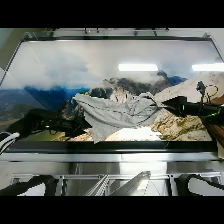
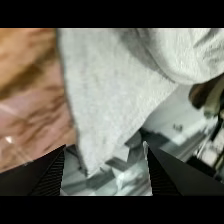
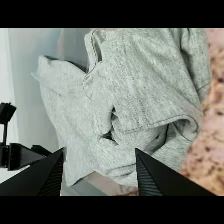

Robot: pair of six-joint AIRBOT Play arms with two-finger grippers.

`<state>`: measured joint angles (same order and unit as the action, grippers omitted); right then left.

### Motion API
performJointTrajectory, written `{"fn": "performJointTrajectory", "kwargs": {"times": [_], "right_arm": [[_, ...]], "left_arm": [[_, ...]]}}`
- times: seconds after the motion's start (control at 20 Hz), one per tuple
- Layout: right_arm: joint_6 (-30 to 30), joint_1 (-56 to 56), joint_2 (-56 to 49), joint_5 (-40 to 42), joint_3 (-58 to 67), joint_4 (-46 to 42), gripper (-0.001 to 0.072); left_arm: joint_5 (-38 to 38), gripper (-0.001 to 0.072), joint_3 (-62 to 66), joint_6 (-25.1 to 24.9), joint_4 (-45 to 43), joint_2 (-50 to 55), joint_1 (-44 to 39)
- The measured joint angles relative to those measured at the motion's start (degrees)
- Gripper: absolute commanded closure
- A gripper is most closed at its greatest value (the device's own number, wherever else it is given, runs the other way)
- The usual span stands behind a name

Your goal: Fold the shirts.

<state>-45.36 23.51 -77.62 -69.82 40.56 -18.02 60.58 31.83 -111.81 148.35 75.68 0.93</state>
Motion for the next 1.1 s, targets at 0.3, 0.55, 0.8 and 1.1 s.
{"fn": "performJointTrajectory", "kwargs": {"times": [0.3,0.55,0.8,1.1], "right_arm": [[0.5,0.0,0.1,-0.2,0.0,2.5,0.0224],[1.7,0.0,0.2,-0.2,0.0,5.5,0.0225],[2.2,0.0,0.4,-1.5,0.0,6.3,0.0225],[3.4,0.0,3.1,-5.0,0.0,4.6,0.0225]], "left_arm": [[-10.8,0.017,-9.7,0.2,1.4,-10.9,2.7],[-14.6,0.026,-11.9,-0.6,5.1,-10.4,-2.9],[-11.6,0.0597,-10.0,-3.8,5.6,-8.8,-6.6],[-6.2,0.0597,-16.7,-2.7,6.3,-26.1,-7.1]]}}
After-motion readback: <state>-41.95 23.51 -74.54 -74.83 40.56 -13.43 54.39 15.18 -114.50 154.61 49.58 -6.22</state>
